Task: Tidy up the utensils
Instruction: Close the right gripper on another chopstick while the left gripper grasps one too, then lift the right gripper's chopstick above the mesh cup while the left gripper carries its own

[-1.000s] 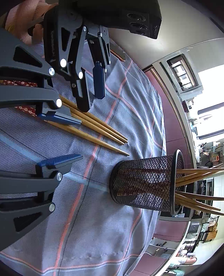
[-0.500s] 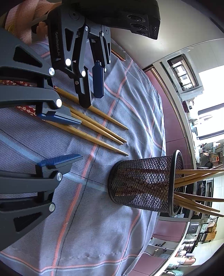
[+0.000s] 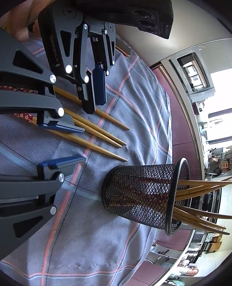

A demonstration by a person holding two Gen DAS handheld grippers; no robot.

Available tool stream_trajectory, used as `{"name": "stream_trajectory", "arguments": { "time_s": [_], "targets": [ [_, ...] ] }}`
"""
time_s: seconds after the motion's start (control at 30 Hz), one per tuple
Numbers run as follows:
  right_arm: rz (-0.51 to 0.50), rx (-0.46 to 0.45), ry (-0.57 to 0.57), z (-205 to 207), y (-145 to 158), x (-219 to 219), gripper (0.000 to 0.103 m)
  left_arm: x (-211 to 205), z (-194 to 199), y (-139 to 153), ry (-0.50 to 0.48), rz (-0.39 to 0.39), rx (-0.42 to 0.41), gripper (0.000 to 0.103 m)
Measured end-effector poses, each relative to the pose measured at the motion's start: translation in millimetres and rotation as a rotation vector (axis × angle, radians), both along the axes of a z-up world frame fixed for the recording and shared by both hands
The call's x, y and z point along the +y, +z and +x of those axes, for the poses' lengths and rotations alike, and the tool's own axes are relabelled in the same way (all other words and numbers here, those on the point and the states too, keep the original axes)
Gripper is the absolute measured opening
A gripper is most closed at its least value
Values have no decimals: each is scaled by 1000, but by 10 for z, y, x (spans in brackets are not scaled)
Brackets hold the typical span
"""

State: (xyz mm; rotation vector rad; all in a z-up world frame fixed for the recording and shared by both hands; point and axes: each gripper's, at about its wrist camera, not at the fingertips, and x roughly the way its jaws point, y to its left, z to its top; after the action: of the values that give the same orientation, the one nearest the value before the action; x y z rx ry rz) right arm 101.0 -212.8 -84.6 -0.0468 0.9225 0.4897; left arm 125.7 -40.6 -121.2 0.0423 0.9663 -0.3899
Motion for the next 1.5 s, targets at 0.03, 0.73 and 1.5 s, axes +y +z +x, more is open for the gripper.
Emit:
{"name": "stream_trajectory", "arguments": {
  "time_s": [0.03,0.73,1.5],
  "targets": [
    [0,1,-1,6,-6,-7,20,6,2,-2,2,-1,1,19],
    [-6,13,-11,99,-2,-12,5,29,64,-2,42,-19,13,11],
    [157,-66,19,-125,365,-255,5,133,-131,328,51,-66,-61,8]
  ]
}}
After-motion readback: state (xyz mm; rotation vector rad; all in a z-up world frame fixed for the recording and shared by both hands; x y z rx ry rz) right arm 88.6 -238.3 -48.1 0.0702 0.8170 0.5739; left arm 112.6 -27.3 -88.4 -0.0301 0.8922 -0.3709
